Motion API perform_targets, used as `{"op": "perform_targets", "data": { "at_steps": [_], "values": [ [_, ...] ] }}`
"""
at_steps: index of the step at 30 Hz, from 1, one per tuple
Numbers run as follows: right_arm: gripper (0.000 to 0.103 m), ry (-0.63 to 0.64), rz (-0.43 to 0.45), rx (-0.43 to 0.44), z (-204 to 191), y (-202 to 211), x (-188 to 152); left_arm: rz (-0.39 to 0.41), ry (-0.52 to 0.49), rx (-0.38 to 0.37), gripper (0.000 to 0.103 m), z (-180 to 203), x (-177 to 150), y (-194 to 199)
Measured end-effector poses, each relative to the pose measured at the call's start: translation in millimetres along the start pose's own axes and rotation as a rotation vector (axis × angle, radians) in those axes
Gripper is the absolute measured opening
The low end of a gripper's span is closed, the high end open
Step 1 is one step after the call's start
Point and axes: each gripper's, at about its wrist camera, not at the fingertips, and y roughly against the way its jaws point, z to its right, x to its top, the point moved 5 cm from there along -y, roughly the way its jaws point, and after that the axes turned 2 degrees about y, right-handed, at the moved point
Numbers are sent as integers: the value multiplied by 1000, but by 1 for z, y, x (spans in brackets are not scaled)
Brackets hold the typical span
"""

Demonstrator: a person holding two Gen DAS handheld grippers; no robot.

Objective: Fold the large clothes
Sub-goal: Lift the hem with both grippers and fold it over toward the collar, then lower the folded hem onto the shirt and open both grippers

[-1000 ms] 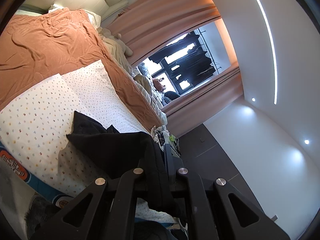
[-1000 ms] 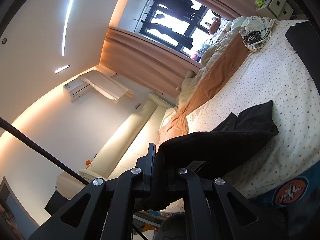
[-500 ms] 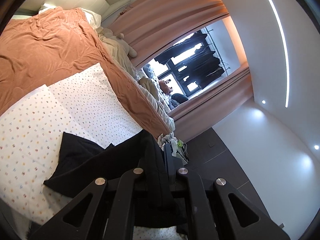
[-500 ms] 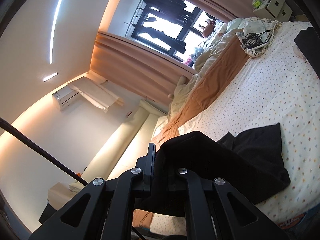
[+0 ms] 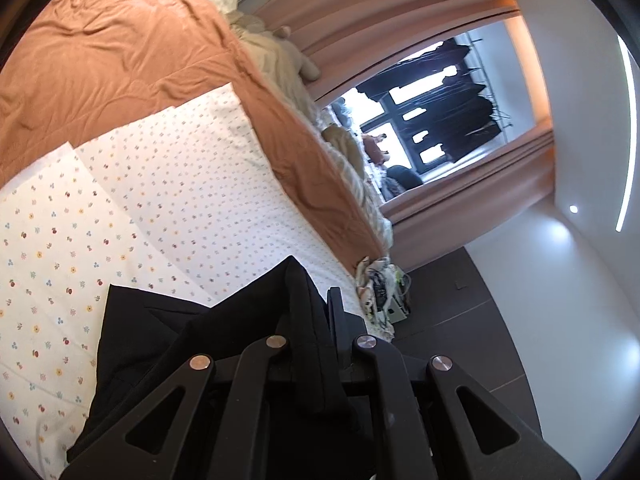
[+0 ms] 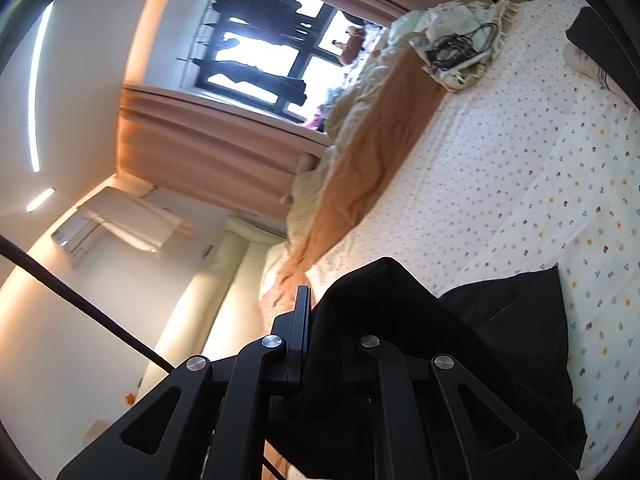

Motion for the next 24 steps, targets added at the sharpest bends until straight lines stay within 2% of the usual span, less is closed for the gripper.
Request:
{"op": "perform_targets", "data": {
  "at_steps": [6, 11, 14, 15, 16, 17, 18, 19, 24],
  "values": [
    [8, -41, -46, -97, 23, -37, -13, -52, 93, 74, 8, -54, -5, -50],
    [8, -53, -69, -121, 24, -55, -17, -83, 137, 101, 8, -79, -9, -77],
    [8, -63, -76, -126, 24, -58, -18, -113, 153, 133, 15, -86, -12, -86],
    [9, -67, -82, -133, 24, -60, -19, -119, 159, 137, 24, -87, -13, -87],
    [19, -69, -86, -134, 23, -62, -20, -122, 160, 133, 51, -87, -13, -89],
    [27, -70, -86, -133, 22, -64, -20, -122, 158, 125, 73, -86, -15, -89],
    [62, -63, -79, -132, 18, -64, -19, -115, 156, 117, 102, -85, -14, -88],
    [92, -47, -62, -135, 11, -61, -19, -95, 151, 112, 103, -82, -14, -84],
    [94, -14, -24, -147, 1, -50, -15, -72, 120, 159, 103, -76, -12, -73]
  ]
}}
